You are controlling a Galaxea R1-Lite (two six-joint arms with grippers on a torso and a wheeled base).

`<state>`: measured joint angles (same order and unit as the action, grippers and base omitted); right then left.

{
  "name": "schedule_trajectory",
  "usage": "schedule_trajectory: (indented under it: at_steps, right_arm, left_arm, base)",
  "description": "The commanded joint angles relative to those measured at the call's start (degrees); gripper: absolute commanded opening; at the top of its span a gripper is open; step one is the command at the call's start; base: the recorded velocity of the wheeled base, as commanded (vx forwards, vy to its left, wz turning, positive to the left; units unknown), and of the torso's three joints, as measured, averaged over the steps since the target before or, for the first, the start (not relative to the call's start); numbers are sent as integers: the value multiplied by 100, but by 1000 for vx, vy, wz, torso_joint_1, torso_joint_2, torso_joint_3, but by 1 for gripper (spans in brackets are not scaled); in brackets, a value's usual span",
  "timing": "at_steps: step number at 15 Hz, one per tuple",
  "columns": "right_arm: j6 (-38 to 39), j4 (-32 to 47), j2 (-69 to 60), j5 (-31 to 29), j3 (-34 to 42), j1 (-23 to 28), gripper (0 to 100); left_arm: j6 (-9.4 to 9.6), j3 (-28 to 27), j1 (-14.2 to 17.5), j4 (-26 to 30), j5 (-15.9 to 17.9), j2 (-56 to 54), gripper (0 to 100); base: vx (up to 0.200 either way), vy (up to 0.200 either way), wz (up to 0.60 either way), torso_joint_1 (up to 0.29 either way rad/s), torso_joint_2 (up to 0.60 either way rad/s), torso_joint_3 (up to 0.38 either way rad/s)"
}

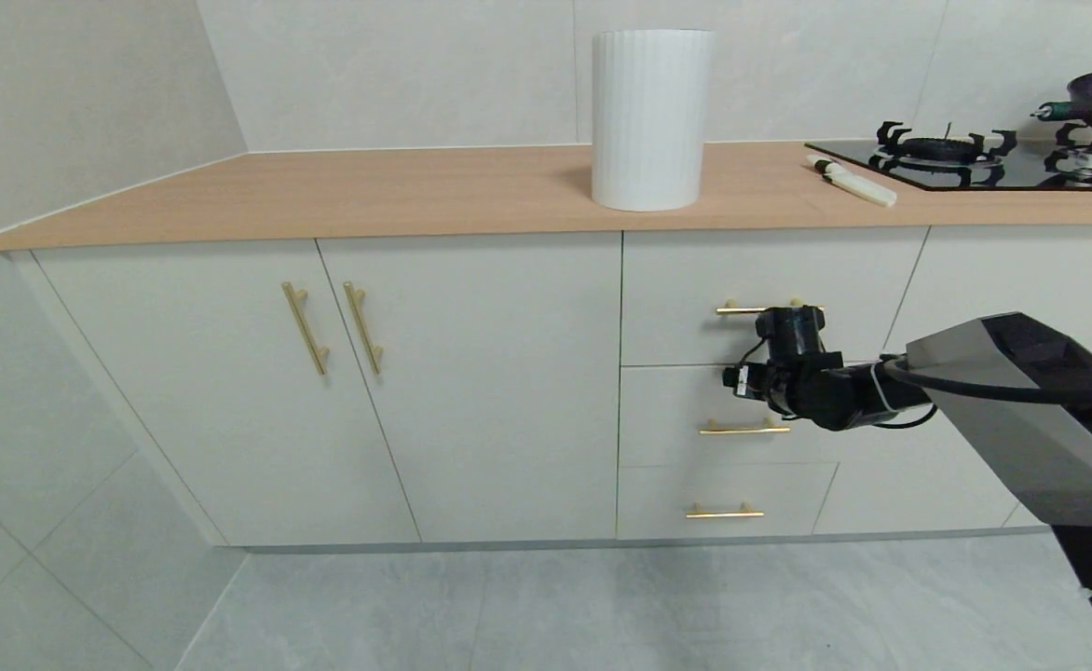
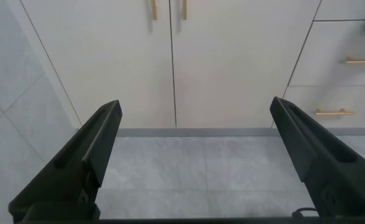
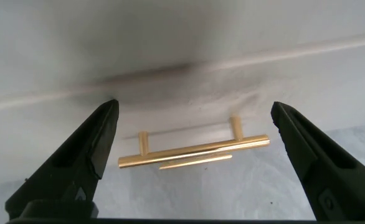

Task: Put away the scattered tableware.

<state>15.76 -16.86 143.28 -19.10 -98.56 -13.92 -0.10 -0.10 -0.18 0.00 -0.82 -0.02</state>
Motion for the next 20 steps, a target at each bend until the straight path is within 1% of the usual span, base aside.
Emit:
schedule_trajectory:
  at_steps: [1, 5, 6, 7, 8, 9, 11, 12, 13, 14, 15, 17, 18, 19, 20]
  right_arm:
    - [59, 7, -634, -138, 513, -14, 100]
    - [32, -2, -3016, -199, 2429, -111, 100]
    - [23, 7, -3974, -278, 3106, -243, 100]
    - [15, 7, -4308, -340, 3343, -287, 100]
    - [15, 7, -4308, -340, 3343, -287, 100]
    - [-407, 7, -6145, -876, 4539, -427, 100]
    - [-1014, 25, -7630, -1183, 5409, -418, 100]
    - [-1418, 42, -8492, -1289, 5892, -313, 100]
    - [-1778, 69, -9318, -1280, 6332, 47, 100]
    - [-2042, 183, -9915, -1271, 6604, 355, 100]
    - [-2174, 376, -10575, -1254, 6780, 540, 100]
    - [-2183, 974, -11524, -1263, 6947, 566, 100]
    - [-2183, 1624, -12324, -1263, 7079, 636, 100]
    - [-2183, 1914, -12728, -1254, 7131, 680, 100]
    - [-2191, 2424, -13396, -1254, 7140, 707, 100]
  left_arm:
    - [1, 1, 1, 0, -6, 2, 100]
    - [1, 1, 1, 0, -6, 2, 100]
    - [1, 1, 1, 0, -6, 2, 100]
    - [1, 1, 1, 0, -6, 2, 100]
    - [1, 1, 1, 0, -6, 2, 100]
    - [1, 1, 1, 0, -6, 2, 100]
    - [1, 1, 1, 0, -6, 2, 100]
    - [-8, 1, 1, 0, -6, 2, 100]
    - [-8, 1, 1, 9, -6, 2, 100]
    - [1, 1, 1, 0, -6, 2, 100]
    - [1, 1, 1, 0, -6, 2, 100]
    - [1, 1, 1, 0, -6, 2, 100]
    - [1, 1, 1, 0, -6, 2, 100]
    - [1, 1, 1, 0, -6, 2, 100]
    - [1, 1, 1, 0, 3, 2, 100]
  base:
    - [0, 0, 0, 0, 0, 0]
    - [0, 0, 0, 0, 0, 0]
    - [0, 0, 0, 0, 0, 0]
    - [0, 0, 0, 0, 0, 0]
    - [0, 0, 0, 0, 0, 0]
    - [0, 0, 0, 0, 0, 0]
    - [0, 0, 0, 0, 0, 0]
    - [0, 0, 0, 0, 0, 0]
    - [0, 0, 0, 0, 0, 0]
    - [0, 0, 0, 0, 0, 0]
    - [0, 0, 0, 0, 0, 0]
    - [0, 0, 0, 0, 0, 0]
    - [0, 0, 0, 0, 0, 0]
    - [0, 0, 0, 0, 0, 0]
    - [0, 0, 0, 0, 0, 0]
